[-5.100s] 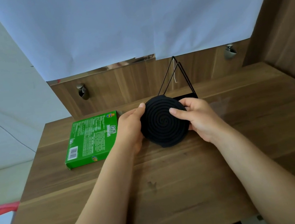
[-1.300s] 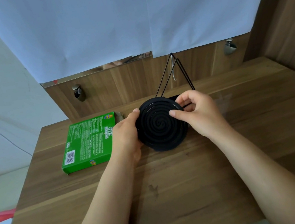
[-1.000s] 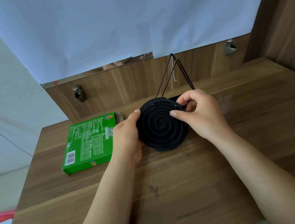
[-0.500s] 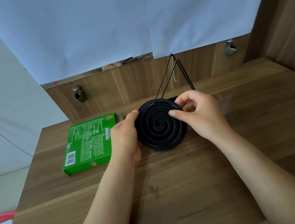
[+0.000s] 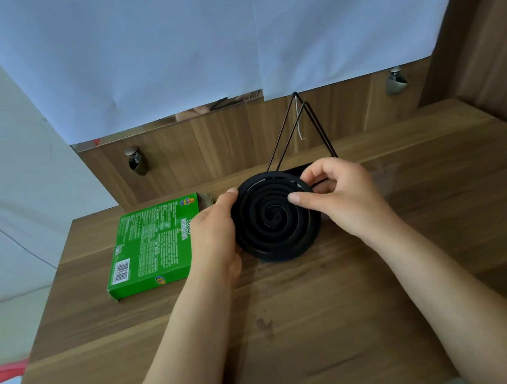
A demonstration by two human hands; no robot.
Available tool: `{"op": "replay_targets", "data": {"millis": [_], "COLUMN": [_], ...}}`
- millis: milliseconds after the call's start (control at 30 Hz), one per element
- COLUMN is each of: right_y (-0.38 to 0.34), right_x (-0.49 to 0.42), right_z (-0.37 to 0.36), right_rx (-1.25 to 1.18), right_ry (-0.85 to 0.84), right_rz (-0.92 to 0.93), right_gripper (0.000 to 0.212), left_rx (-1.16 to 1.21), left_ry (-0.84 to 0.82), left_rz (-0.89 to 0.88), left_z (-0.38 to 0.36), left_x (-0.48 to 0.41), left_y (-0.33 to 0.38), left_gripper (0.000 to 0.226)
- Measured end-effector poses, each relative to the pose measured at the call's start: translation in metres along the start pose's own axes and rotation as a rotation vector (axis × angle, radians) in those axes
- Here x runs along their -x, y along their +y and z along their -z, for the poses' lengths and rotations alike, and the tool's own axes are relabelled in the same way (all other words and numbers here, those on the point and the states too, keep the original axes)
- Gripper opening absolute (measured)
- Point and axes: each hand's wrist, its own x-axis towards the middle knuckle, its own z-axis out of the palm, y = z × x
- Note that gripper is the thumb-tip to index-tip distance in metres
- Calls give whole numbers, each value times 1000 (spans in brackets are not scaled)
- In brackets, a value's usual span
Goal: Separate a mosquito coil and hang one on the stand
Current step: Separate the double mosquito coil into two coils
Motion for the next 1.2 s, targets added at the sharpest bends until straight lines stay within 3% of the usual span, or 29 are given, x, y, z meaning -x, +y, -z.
{"op": "replay_targets", "data": {"millis": [433,900,1200], "right_y": [2,2,3], "right_x": [-4,-3,-3], "right_z": [3,0,0], "right_rx": [-242,-57,-54], "right_ry": [59,126,122], "right_rz": [-177,-25,-36], "right_gripper": [12,19,16], "left_rx": [17,-18,-51], "left_ry": [-139,-91,-93], "left_rz": [73,38,49], "left_z": [-4,-1,-1], "left_x": [3,3,3], "left_y": [0,0,0], "left_gripper": [25,20,23]}}
